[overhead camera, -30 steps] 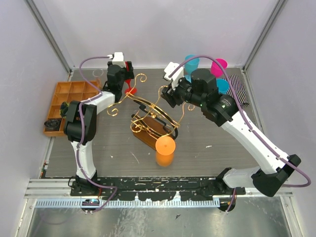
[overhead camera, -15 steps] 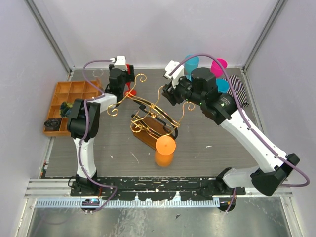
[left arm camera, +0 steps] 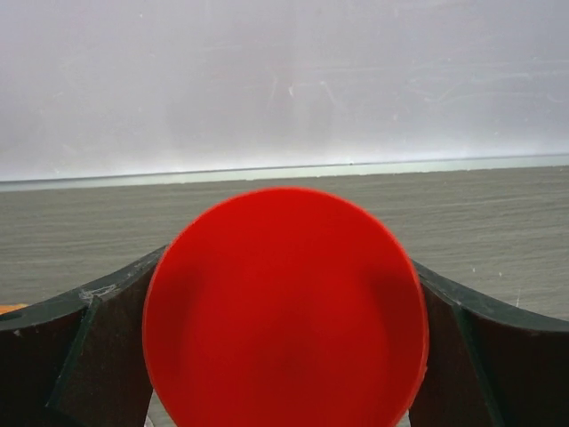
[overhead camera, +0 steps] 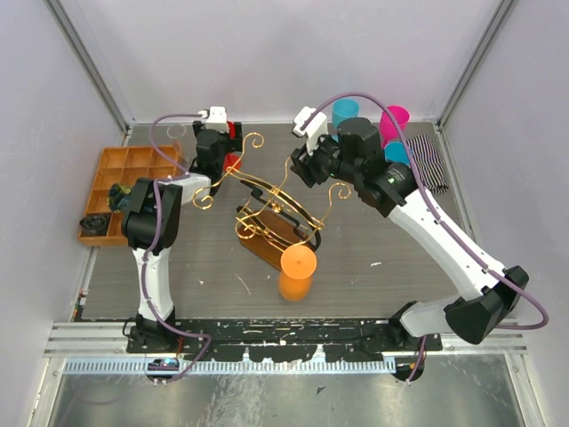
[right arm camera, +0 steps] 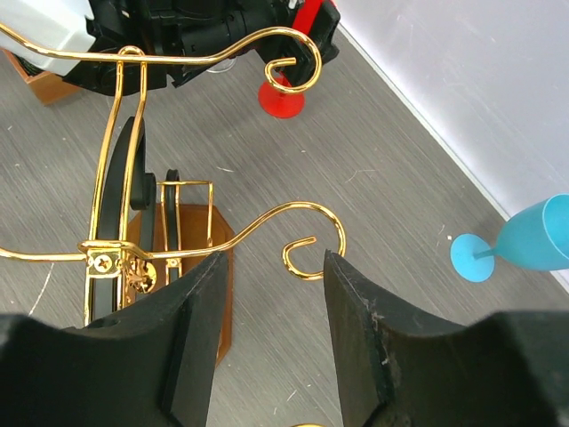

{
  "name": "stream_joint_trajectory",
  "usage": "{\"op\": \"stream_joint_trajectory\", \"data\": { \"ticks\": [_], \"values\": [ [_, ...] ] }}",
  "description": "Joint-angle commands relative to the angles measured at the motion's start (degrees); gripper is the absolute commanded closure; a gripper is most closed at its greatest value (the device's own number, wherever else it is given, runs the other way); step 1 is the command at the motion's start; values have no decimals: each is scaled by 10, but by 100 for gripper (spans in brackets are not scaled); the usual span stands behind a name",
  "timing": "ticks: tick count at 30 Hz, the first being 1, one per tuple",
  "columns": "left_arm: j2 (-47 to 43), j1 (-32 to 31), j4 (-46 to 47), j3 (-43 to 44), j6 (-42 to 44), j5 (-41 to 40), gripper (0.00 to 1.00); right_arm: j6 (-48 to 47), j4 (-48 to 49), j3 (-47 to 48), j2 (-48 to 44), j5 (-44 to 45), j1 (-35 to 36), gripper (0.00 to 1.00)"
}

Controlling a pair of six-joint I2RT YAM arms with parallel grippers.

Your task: Take the wine glass off the wine glass rack

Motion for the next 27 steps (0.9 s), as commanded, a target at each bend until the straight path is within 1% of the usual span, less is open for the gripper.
{"op": "stream_joint_trajectory", "data": {
  "ticks": [1, 10, 17, 21, 27],
  "values": [
    [-12, -1, 36, -20, 0, -12, 2, 13, 30, 26, 3, -16, -3, 47],
    [-37, -2, 41, -33, -13, -2, 2, 16, 29, 26, 2, -21, -6, 44],
    [-52, -1, 17, -13, -6, 17, 2, 21, 29, 34, 10, -27, -7, 43],
    [-60, 9, 2, -2, -18, 57, 2, 22, 28, 38, 13, -29, -8, 43],
    [-79, 57, -35, -3, -84, 165, 2, 23, 28, 38, 16, -34, -13, 43]
  ]
}}
